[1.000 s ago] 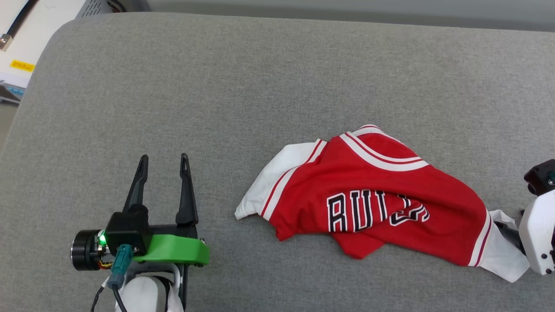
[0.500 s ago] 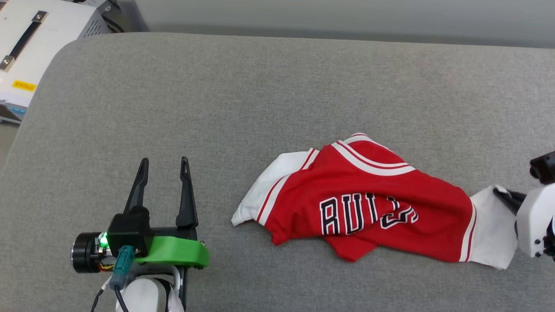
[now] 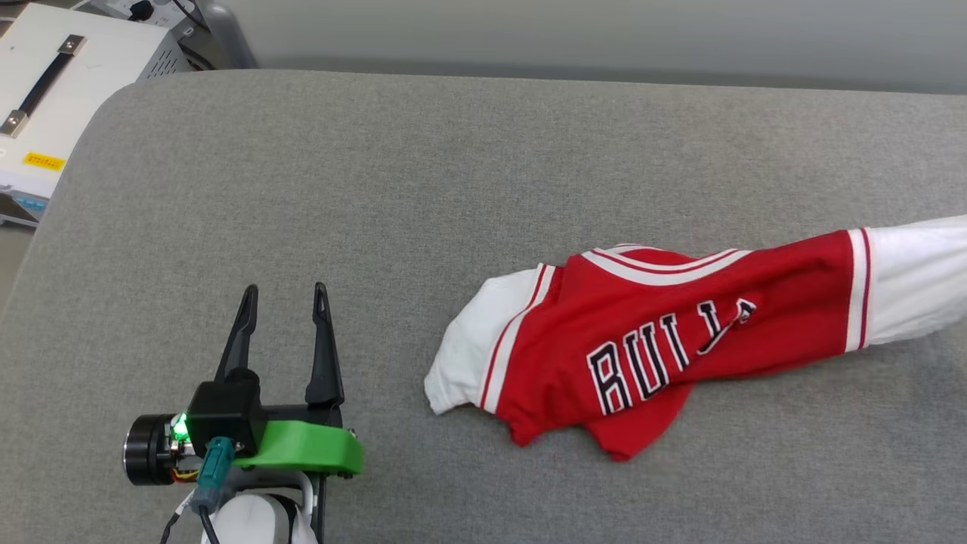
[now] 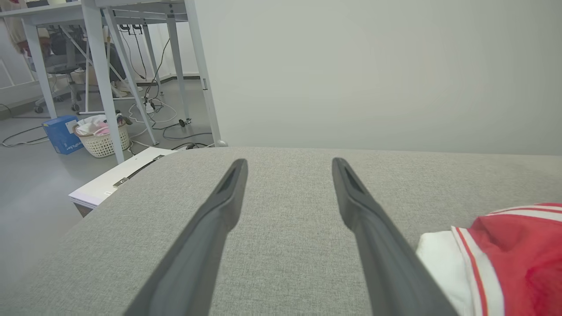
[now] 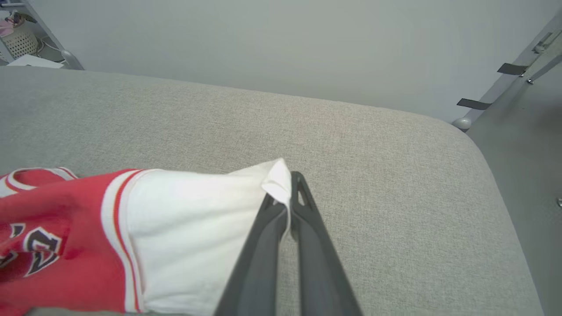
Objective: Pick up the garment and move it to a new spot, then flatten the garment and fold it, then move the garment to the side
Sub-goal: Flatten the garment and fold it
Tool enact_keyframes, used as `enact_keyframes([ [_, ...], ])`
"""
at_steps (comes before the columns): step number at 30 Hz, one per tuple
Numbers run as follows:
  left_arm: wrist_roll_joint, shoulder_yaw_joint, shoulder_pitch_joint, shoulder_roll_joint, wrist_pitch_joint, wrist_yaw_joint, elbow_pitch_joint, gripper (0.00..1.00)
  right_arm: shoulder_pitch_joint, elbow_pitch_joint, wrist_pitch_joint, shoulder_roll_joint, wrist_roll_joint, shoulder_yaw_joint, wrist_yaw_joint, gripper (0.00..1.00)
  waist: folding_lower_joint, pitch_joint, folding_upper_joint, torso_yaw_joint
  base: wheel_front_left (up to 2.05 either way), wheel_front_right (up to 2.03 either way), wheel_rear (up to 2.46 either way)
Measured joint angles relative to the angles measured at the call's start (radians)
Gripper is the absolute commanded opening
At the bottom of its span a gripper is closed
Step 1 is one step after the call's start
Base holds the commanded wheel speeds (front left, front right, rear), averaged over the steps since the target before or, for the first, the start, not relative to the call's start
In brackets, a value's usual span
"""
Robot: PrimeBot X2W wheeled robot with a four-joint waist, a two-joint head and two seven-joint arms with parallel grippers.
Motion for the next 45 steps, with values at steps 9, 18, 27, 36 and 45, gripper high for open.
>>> enact_keyframes([
  [9, -0.001, -0.009, -0.002, 0.000, 0.000, 0.000, 0.001, 1.00, 0.108, 0.200, 0.048, 0.035, -0.002, -0.108, 0.000, 0.00, 0.0000, 0.034, 0.0000, 0.022, 0.00, 0.00, 0.00],
  [18, -0.001, -0.009, -0.007, 0.000, 0.000, 0.001, 0.009, 1.00, 0.138, 0.393, 0.099, 0.102, -0.001, -0.109, 0.000, 0.00, 0.0000, 0.038, 0.0000, 0.038, 0.00, 0.00, 0.00],
  [27, 0.016, 0.016, -0.007, 0.000, 0.000, -0.020, 0.016, 1.00, 0.103, 0.382, -0.151, 0.119, -0.097, -0.120, 0.000, 1.00, 0.0000, -0.009, 0.0000, 0.020, 0.00, 0.00, 0.00],
  [36, 0.022, 0.046, -0.048, 0.023, 0.000, -0.090, 0.022, 1.00, 0.099, 0.191, -0.289, 0.214, -0.302, -0.185, 0.000, 1.00, 0.0000, -0.053, 0.0000, -0.009, 0.00, 0.00, 0.00],
  [45, 0.009, -0.002, -0.219, 0.119, 0.000, -0.166, 0.109, 1.00, 0.208, -0.158, -0.282, 0.422, -0.501, -0.296, 0.000, 1.00, 0.0000, -0.061, 0.0000, -0.023, 0.00, 0.00, 0.00],
])
